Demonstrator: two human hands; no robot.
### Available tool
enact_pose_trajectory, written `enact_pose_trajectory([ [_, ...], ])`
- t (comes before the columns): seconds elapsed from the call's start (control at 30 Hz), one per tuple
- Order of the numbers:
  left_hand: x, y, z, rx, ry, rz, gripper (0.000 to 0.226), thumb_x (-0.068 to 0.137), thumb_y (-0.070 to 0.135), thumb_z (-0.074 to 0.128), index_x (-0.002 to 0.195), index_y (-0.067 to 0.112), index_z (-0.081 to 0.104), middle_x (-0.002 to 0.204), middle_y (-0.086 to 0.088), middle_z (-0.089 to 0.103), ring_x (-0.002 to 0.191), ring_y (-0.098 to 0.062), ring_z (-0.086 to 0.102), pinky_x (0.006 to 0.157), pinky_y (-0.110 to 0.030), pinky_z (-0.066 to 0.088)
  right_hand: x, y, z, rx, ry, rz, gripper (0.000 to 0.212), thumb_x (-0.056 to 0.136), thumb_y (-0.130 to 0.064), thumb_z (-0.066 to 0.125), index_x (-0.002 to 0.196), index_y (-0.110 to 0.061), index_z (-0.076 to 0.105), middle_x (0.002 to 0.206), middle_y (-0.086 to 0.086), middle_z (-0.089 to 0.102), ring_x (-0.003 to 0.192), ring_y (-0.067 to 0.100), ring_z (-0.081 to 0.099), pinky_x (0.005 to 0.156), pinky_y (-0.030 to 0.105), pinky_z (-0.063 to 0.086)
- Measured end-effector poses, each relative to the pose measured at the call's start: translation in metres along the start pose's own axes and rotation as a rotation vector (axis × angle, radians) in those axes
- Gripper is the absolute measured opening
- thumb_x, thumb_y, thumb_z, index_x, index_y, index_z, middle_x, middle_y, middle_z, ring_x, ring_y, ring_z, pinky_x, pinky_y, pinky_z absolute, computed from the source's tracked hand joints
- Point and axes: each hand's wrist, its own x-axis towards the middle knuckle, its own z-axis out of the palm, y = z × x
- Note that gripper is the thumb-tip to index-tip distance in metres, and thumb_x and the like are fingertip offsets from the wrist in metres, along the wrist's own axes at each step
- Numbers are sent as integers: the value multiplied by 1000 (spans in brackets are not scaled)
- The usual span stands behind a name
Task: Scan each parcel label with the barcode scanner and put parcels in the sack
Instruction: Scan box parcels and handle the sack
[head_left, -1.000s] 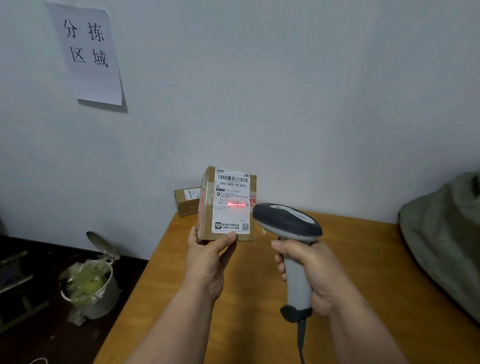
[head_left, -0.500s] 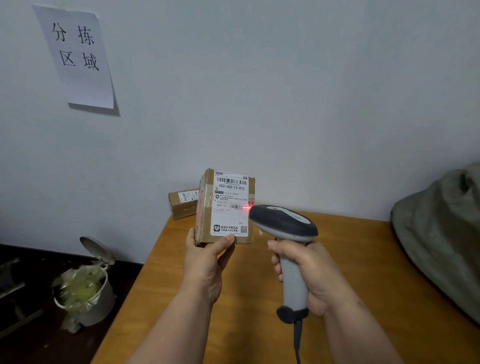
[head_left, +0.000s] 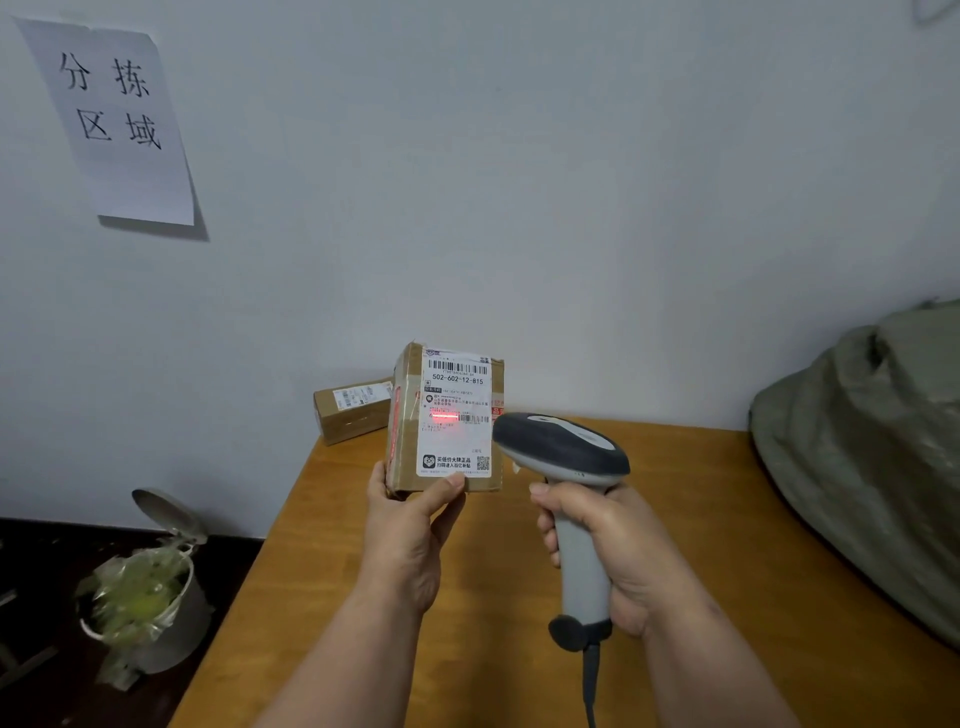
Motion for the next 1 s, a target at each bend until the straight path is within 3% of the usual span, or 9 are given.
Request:
enact_pose_trajectory([
  [0.2,-8,-13,10,41,-35,-16,107,55,-2,78,150,23,35,127,-13,65,114,-26,65,83,-36,60,-10,4,-17,13,31,-12,6,81,-11,75,83,-6,72,68,9,63,58,16,57,57,29,47],
  [0.33,-13,-26,23,87,-67,-13,87,69,-11,74,144,19,42,125,-13,66,114,-26,65,82,-35,61,-16,2,-35,19,79,-27,8,82,-12,75,87,-6,71,68,7,64,60,16,57,59,30,47],
  [0.5,-29,-41,59,171,-149,4,100,59,1,77,148,26,38,124,-9,67,116,-26,63,91,-42,55,-26,-5,-73,26,145,-62,7,84,-16,75,87,-11,72,70,5,65,66,17,58,66,32,48],
  [0.67,-55,-79,134,301,-305,45,91,62,11,80,143,27,43,124,-2,67,114,-21,63,93,-42,54,-48,-15,-144,45,271,-102,11,83,-21,76,90,-14,72,74,4,65,71,17,59,68,31,50],
  [0.77,-79,-116,190,360,-373,39,101,57,21,85,147,28,40,129,-3,64,113,-21,65,90,-41,57,-69,-27,-206,63,368,-122,10,82,-20,77,89,-15,72,72,3,64,71,17,59,69,32,49],
  [0.93,-130,-181,289,408,-474,93,99,74,4,82,153,29,27,131,3,56,113,-20,61,82,-33,56,-112,-51,-310,36,553,-195,18,77,-28,79,88,-16,73,75,5,67,75,20,61,75,39,51],
  [1.0,-146,-198,325,440,-510,118,105,74,6,83,156,31,22,132,5,51,113,-21,61,83,-32,56,-128,-60,-347,43,612,-231,19,74,-30,79,87,-16,74,76,5,67,76,21,61,76,41,51],
])
